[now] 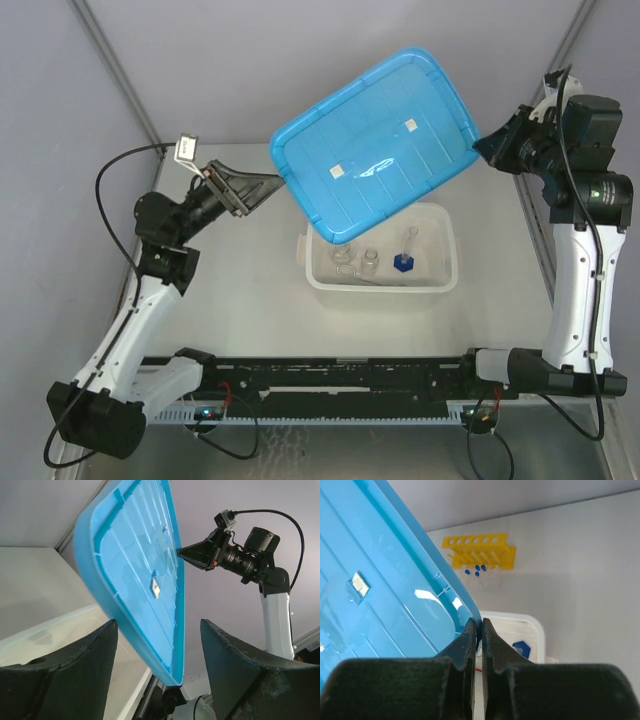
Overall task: Organize the chemistry lab equipment
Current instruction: Pick up the storage box lid at the center of the board.
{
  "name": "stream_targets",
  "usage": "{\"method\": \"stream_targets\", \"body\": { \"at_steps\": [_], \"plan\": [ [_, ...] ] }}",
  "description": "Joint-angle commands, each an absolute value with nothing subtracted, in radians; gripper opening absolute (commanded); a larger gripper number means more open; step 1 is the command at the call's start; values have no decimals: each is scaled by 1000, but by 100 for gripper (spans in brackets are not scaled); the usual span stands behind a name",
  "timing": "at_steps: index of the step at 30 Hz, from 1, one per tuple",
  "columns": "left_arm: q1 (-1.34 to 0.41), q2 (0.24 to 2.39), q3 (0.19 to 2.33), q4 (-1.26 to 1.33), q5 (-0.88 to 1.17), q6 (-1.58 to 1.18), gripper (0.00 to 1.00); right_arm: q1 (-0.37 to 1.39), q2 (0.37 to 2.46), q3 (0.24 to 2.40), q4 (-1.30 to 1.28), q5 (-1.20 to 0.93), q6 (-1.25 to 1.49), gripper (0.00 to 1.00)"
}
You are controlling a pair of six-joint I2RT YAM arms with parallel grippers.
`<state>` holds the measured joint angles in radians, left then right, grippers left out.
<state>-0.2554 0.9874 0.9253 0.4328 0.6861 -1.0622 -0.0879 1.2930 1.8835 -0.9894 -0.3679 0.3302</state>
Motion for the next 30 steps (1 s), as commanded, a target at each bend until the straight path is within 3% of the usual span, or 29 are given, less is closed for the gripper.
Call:
{"method": "stream_targets", "body": {
  "at_steps": [1,21,30],
  "plan": [
    [-264,935,892,431,669,-1052,72,-80,1257,1922,-972,-373,328,0],
    [-317,1025,919,428,621,-1024,70,-59,1183,1883,-1001,-428,347,0],
    [-331,1009,960,445,625,-1001,25,-64,1162,1819,-1029,-405,323,0]
  ]
}}
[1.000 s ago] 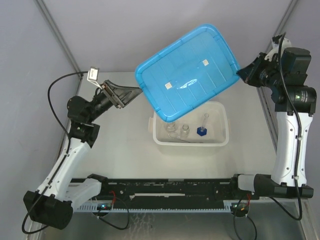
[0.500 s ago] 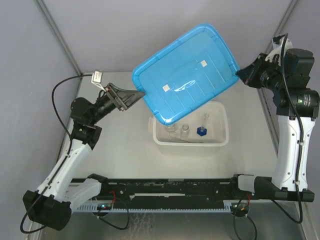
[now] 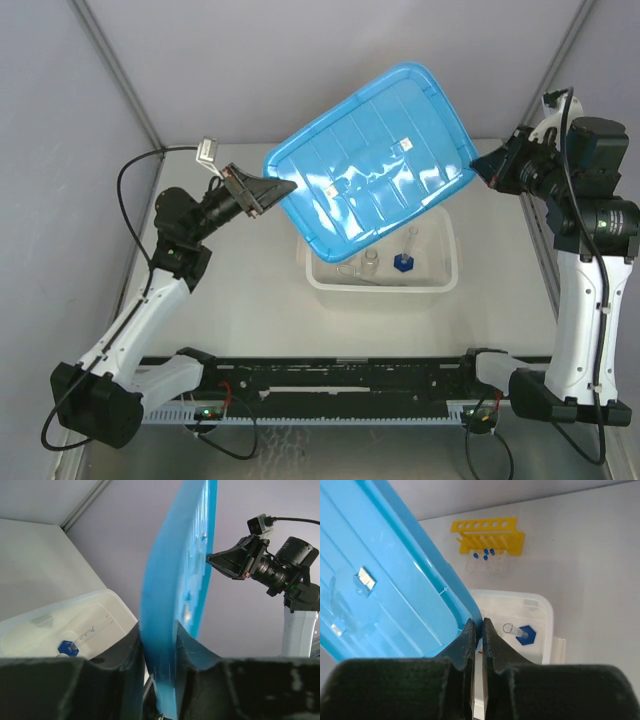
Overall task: Organize the chemistry lab equipment
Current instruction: Pick up the storage box lid at the center of the board.
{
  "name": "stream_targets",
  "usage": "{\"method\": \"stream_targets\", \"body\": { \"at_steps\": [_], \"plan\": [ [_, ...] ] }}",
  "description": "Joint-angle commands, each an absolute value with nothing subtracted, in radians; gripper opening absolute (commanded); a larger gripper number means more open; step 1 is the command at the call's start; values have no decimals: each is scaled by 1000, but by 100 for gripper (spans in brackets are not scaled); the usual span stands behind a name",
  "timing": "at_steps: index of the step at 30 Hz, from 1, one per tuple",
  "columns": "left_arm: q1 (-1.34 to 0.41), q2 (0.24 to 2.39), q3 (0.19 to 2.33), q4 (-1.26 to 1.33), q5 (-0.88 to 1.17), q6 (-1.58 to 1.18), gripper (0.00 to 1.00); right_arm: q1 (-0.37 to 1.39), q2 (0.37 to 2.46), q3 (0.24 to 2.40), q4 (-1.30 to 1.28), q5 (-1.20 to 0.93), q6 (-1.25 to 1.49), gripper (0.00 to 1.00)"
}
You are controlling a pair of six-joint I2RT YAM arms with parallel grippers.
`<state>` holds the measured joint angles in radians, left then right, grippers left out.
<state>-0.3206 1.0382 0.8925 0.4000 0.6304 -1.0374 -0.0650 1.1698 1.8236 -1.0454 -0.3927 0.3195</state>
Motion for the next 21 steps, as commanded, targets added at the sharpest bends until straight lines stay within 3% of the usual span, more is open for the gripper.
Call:
{"method": "stream_targets", "body": {
  "at_steps": [1,3,4,8,9,10,13,16,21],
  "plan": [
    [-331,1007,960,444,631,-997,18,-64,1165,1818,-1034,-401,322,0],
    [-331,1007,962,445,642,-993,2,-67,1172,1815,-1043,-397,321,0],
    [-331,1010,962,443,648,-993,0,-69,1174,1811,-1044,-398,321,0],
    [-331,1013,990,360,650,-913,0,-98,1191,1807,-1053,-402,329,12],
    [-331,1011,1012,304,639,-865,0,-115,1196,1810,-1058,-414,329,18],
    [-331,1011,1040,241,623,-819,0,-134,1205,1815,-1062,-432,331,30],
    [-331,1016,1135,70,566,-687,0,-184,1220,1844,-1083,-415,341,45],
    [-329,1031,1232,-30,538,-581,0,-228,1232,1874,-1098,-406,354,50],
    [-332,1080,1416,-189,510,-430,0,-296,1242,1890,-1048,-544,429,50]
  ]
}}
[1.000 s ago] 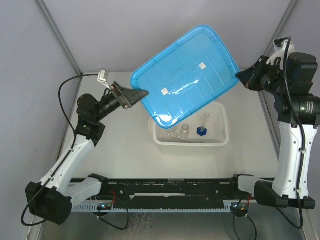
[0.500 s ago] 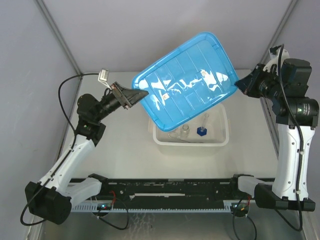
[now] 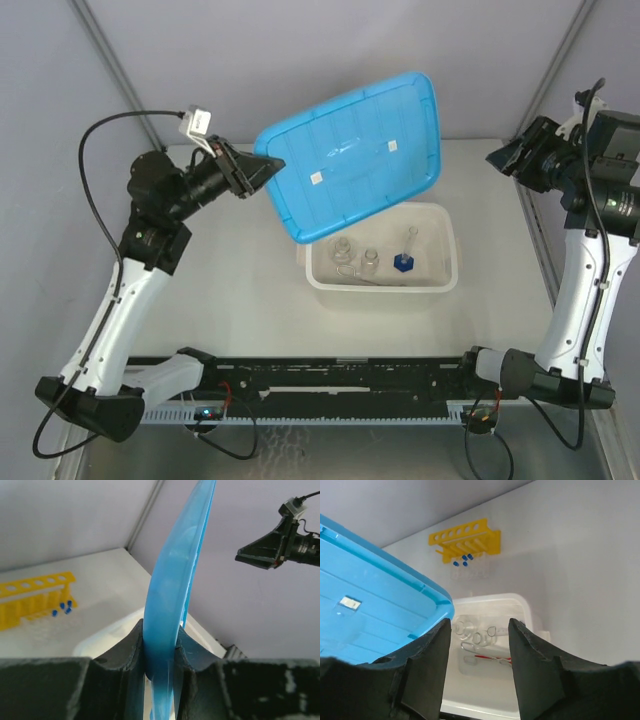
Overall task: Organize the chemistry lab equipment
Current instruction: Pick up the storage box lid at the center of the board.
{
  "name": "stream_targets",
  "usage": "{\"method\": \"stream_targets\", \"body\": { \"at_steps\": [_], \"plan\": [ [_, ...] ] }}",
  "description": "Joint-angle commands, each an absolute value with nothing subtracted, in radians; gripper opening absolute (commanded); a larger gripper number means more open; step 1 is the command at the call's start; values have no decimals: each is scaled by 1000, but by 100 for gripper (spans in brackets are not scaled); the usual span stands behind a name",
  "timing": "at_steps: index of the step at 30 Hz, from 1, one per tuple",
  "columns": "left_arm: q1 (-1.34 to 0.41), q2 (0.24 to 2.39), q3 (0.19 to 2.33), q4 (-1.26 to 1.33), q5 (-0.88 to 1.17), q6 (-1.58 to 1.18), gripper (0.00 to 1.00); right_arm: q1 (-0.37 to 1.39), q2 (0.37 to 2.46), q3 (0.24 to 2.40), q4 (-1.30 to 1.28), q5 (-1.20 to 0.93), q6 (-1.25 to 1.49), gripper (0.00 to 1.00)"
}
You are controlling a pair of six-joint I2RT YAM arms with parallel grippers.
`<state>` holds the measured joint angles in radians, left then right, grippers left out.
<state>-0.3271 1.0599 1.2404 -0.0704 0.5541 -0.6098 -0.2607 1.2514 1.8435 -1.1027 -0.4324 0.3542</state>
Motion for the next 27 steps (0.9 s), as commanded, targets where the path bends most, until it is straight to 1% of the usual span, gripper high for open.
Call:
{"method": "stream_targets", "body": {
  "at_steps": [1,3,6,11,12,14,16,17,18,20,24,26,27],
  "plan": [
    [-333,1089,1456,-232,496,-384,0,-302,1249,1890,-1029,-592,453,50],
    [-337,1111,1528,-323,449,-279,0,-308,1258,1885,-988,-681,505,49],
    [-342,1138,1614,-452,330,-94,0,-310,1264,1853,-901,-807,597,46],
    [-355,1135,1647,-502,149,59,0,-311,1248,1769,-733,-918,745,44],
    [-364,1131,1646,-498,126,80,0,-310,1244,1739,-679,-949,819,44],
    [-403,1129,1651,-500,84,138,0,-301,1235,1649,-476,-1025,992,45],
    [-488,1131,1651,-507,2,223,0,-266,1237,1556,-177,-1079,1194,45],
    [-537,1134,1649,-508,-46,262,0,-240,1250,1538,-100,-1088,1266,45],
    [-602,1138,1646,-509,-90,302,0,-213,1271,1544,-79,-1087,1292,45],
    [-694,1159,1644,-506,-179,372,0,-151,1320,1606,-151,-1070,1239,45],
    [-856,1197,1609,-464,-423,547,0,-69,1419,1811,-479,-1003,995,45],
    [-913,1203,1549,-393,-549,665,0,-62,1444,1825,-521,-1010,968,45],
    [-930,1200,1507,-316,-602,717,0,-61,1446,1814,-517,-1013,972,45]
  ]
}}
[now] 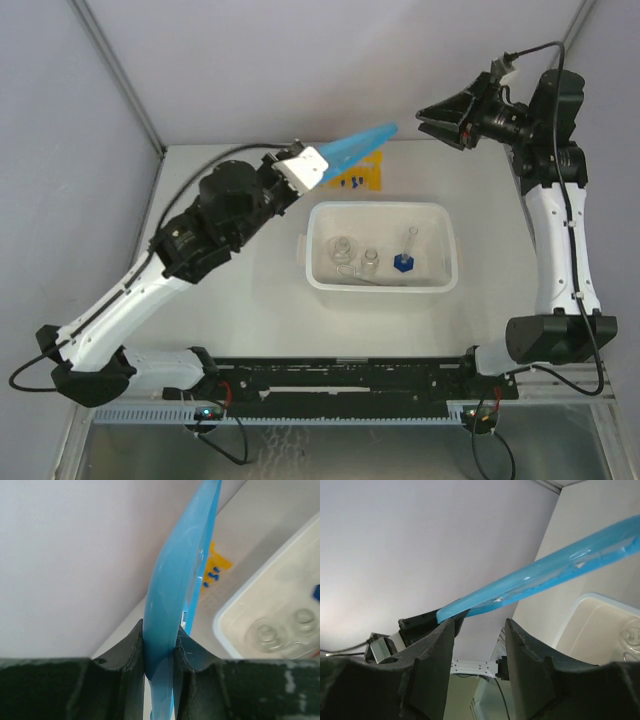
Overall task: Organize the chemistry lab equipment
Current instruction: Pick up the storage box lid at the center of the board.
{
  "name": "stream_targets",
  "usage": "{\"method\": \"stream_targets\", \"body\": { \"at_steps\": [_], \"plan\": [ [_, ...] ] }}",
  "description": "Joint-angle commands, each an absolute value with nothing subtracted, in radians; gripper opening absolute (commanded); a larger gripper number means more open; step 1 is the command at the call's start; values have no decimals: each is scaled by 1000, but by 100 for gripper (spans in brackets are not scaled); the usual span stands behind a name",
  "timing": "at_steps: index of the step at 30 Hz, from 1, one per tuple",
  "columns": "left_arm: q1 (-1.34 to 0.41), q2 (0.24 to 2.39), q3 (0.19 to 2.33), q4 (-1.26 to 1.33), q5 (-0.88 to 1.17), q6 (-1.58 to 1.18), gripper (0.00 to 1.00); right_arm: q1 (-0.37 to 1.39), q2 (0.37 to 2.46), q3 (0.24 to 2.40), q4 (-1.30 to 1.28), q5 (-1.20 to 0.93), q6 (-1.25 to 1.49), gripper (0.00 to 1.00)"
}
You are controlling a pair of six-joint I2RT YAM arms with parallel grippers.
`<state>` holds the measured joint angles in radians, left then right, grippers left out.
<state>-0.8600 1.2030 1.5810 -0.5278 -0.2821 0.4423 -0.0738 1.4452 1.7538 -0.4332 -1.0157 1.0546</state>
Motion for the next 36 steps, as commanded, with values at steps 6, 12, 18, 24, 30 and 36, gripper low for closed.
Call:
{"method": "stream_targets", "body": {
  "at_steps": [6,12,18,24,30,36],
  "plan": [
    [-968,1147,1379,-104,-690,865,0,-51,1419,1684,-475,-1021,1011,45],
    [-1026,1154,1357,-15,-711,932,0,40,1418,1564,-302,-1001,1133,45],
    [-1108,1165,1331,80,-725,1013,0,129,1479,1572,-108,-985,1280,48],
    [-1147,1145,1267,173,-740,1060,0,99,1534,1629,75,-1001,1446,49],
    [-1186,1127,1208,277,-768,1125,0,81,1614,1754,31,-1025,1452,51],
    [-1219,1121,1160,398,-790,1202,0,94,1655,1748,62,-1034,1485,50]
  ]
}}
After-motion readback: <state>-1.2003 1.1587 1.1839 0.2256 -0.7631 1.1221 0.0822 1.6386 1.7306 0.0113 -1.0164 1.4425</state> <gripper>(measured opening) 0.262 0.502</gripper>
